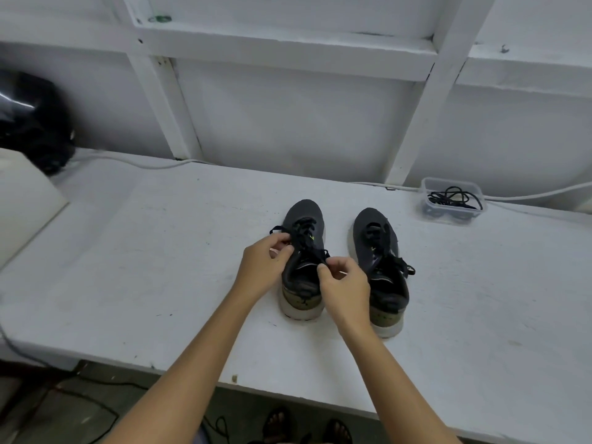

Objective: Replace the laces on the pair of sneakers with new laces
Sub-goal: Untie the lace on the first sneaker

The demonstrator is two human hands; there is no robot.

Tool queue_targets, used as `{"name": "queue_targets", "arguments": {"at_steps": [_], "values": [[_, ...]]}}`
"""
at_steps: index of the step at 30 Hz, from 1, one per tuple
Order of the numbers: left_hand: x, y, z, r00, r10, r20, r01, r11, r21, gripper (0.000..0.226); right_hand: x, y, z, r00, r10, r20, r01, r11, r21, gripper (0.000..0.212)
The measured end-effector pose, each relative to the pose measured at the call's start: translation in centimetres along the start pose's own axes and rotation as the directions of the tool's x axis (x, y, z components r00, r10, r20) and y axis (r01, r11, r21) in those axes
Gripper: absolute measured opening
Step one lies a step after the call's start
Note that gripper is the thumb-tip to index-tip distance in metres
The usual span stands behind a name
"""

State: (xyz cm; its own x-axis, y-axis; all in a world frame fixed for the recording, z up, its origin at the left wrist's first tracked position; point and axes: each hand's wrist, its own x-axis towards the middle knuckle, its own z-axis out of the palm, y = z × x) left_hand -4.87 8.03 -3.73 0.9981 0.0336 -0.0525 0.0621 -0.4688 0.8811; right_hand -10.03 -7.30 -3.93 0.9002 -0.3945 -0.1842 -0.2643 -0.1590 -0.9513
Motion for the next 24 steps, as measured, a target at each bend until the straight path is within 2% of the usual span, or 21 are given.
{"name": "queue_targets", "arguments": {"at_steps": [2,4,6,7,10,12,16,18,22,24], "values": [[0.5,0.3,0.0,1.000,0.017,-0.005,-0.017,1.000,0.002,0.026,0.2,-0.1,-0.1,0.999,-0.002,0.050,0.001,1.000,0.015,0.021],[1.0,0.8,-0.1,0.995,0.068,-0.072,-0.065,0.997,0.038,0.020,0.3,-0.6,-0.1,0.995,-0.008,0.096,0.006,1.000,0.014,0.030],[1.3,1.2,-0.3,0.980,0.136,-0.146,-0.128,0.990,0.065,0.010,0.6,-0.9,-0.1,0.994,-0.014,0.107,0.012,1.000,0.021,0.028],[1.5,1.4,-0.5,0.972,0.186,-0.141,-0.176,0.981,0.085,0.010,0.7,-1.0,-0.1,0.994,-0.017,0.110,0.014,1.000,0.026,0.026],[2.0,2.0,-0.9,0.942,0.330,0.063,-0.336,0.929,0.156,0.026,0.8,-1.1,0.1,0.991,-0.038,0.128,0.035,0.999,0.024,0.027],[2.5,2.0,-1.0,0.924,0.336,0.184,-0.371,0.904,0.211,0.031,0.9,-1.0,0.3,0.991,-0.049,0.127,0.044,0.998,0.041,0.027],[2.9,0.9,-1.1,0.926,0.265,0.270,-0.355,0.856,0.376,0.025,1.0,-0.8,0.5,0.992,-0.055,0.117,0.047,0.996,0.072,0.027],[2.7,0.5,-1.4,0.932,0.270,0.241,-0.341,0.879,0.334,0.017,1.0,-0.5,0.4,0.991,-0.063,0.119,0.053,0.995,0.084,0.027],[2.4,0.6,-1.9,0.954,0.284,0.095,-0.298,0.929,0.221,0.008,0.9,-0.4,0.5,0.988,-0.091,0.126,0.081,0.993,0.081,0.022],[2.2,0.8,-2.0,0.962,0.259,0.091,-0.272,0.941,0.201,0.006,0.8,-0.5,0.6,0.986,-0.105,0.127,0.095,0.992,0.079,0.022]]}}
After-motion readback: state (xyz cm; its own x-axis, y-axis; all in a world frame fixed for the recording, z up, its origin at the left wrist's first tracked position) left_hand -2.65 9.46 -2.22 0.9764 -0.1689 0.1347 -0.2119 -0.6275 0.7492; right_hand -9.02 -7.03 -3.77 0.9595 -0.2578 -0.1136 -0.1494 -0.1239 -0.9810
